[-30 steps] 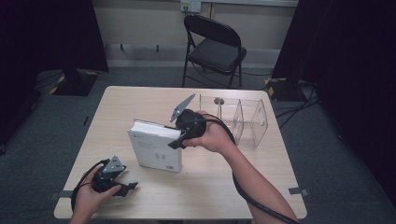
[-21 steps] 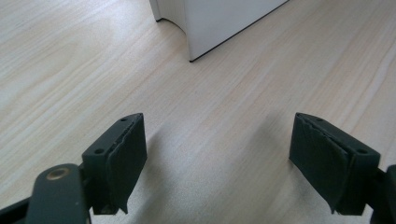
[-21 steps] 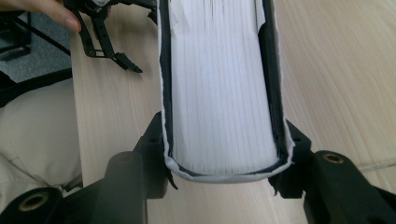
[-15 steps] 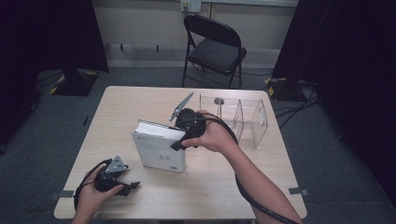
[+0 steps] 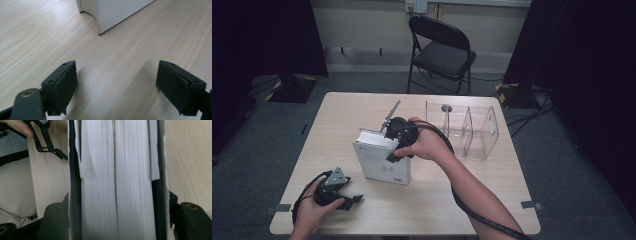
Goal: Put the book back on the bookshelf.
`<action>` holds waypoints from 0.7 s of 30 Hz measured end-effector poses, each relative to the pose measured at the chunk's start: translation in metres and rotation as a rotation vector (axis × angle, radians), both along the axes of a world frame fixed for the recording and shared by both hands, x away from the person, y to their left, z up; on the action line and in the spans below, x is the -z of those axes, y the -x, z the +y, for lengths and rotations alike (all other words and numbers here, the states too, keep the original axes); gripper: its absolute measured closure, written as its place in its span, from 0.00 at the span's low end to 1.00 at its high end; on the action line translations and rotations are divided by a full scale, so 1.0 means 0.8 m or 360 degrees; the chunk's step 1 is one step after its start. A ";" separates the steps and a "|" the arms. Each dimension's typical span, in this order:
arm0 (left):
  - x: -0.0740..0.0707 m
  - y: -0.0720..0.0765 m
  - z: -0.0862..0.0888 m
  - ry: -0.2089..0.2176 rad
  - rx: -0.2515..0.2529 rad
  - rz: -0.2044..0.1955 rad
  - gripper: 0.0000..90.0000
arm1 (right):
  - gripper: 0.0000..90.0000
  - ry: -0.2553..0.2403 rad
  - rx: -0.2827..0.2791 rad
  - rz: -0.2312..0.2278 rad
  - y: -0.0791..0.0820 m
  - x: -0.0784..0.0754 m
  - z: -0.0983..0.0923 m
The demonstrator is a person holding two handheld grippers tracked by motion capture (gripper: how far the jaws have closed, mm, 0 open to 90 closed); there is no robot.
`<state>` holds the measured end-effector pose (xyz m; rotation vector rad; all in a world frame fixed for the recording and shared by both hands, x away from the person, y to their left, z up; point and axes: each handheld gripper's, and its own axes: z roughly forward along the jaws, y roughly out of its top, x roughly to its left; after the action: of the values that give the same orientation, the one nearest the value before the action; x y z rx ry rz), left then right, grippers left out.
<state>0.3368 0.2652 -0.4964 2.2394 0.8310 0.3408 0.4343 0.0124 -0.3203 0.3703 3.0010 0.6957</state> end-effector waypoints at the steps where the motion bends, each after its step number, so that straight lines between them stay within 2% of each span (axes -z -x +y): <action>1: 0.000 0.000 0.000 0.0003 0.0001 0.0002 0.18 | 0.42 -0.0011 -0.0012 0.0008 -0.001 0.001 0.001; 6: 0.002 0.000 0.001 0.0024 -0.0005 -0.0004 0.17 | 0.41 -0.0003 -0.0029 -0.0003 -0.004 0.002 0.003; 11: 0.003 0.000 0.002 0.0024 0.0010 -0.0022 0.16 | 0.40 -0.0010 -0.0007 0.0014 -0.007 0.003 0.006; 16: 0.004 0.000 0.003 0.0035 0.0016 -0.0032 0.16 | 0.41 0.0003 0.0009 0.0070 -0.009 0.007 0.015; 17: 0.004 0.000 0.003 0.0037 0.0015 -0.0031 0.16 | 0.42 0.0029 0.0015 0.0083 -0.009 0.008 0.017; 21: 0.005 0.000 0.003 0.0043 0.0019 -0.0033 0.15 | 0.43 0.0040 0.0008 0.0081 -0.009 0.010 0.023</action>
<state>0.3369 0.2678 -0.5001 2.2113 0.8063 0.3449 0.4416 0.0307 -0.3280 0.4005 3.0526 0.6570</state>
